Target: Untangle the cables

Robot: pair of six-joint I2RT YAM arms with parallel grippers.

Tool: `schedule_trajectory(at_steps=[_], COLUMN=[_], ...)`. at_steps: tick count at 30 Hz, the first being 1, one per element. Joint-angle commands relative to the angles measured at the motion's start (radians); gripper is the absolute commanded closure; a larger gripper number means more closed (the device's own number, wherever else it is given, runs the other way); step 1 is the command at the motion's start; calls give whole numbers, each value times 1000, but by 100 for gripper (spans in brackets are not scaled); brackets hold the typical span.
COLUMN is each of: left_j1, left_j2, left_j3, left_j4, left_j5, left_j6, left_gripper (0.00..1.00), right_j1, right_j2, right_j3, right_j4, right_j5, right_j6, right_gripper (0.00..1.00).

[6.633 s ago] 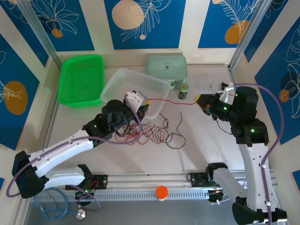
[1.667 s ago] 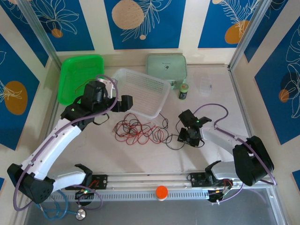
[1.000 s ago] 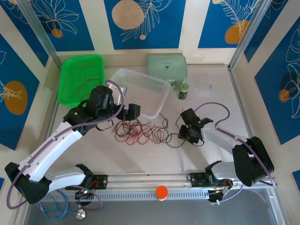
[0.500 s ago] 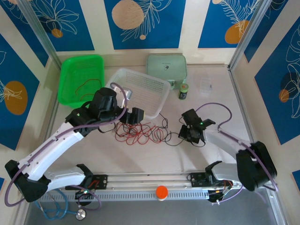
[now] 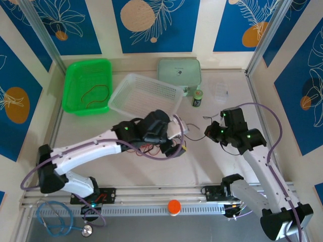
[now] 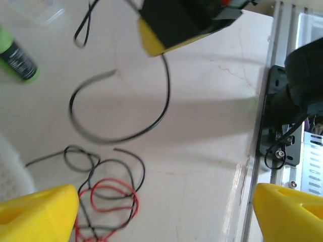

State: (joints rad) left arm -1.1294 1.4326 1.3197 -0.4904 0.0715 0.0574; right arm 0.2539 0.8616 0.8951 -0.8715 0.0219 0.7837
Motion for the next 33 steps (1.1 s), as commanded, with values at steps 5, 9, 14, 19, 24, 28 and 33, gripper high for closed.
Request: schedule_trajectory(at_steps=[5, 9, 14, 19, 24, 28, 33], left_j1=[-86, -93, -102, -102, -103, -103, -103], left_j2=[61, 88, 147, 199, 231, 222, 187], left_j3=[13, -3, -4, 0, 4, -11, -41], left_j4=[201, 219, 223, 243, 257, 282, 306], left_j5=[-176, -165, -179, -248, -352, -389, -397], left_j6=[167, 245, 351, 423, 441, 428, 405], left_gripper=[10, 4, 3, 4, 15, 61, 100], right_j1=[-29, -35, -42, -58, -76, -92, -107], right_j2=[-15, -15, -18, -24, -24, -25, -26], right_j3=[56, 66, 68, 79, 91, 86, 73], right_j4=[-50, -54, -54, -61, -75, -74, -60], right_j5=[-144, -168, -198, -219, -234, -243, -264], right_j6=[-9, -11, -5, -4, -14, -15, -11], right_gripper=[100, 100, 100, 100, 100, 100, 100])
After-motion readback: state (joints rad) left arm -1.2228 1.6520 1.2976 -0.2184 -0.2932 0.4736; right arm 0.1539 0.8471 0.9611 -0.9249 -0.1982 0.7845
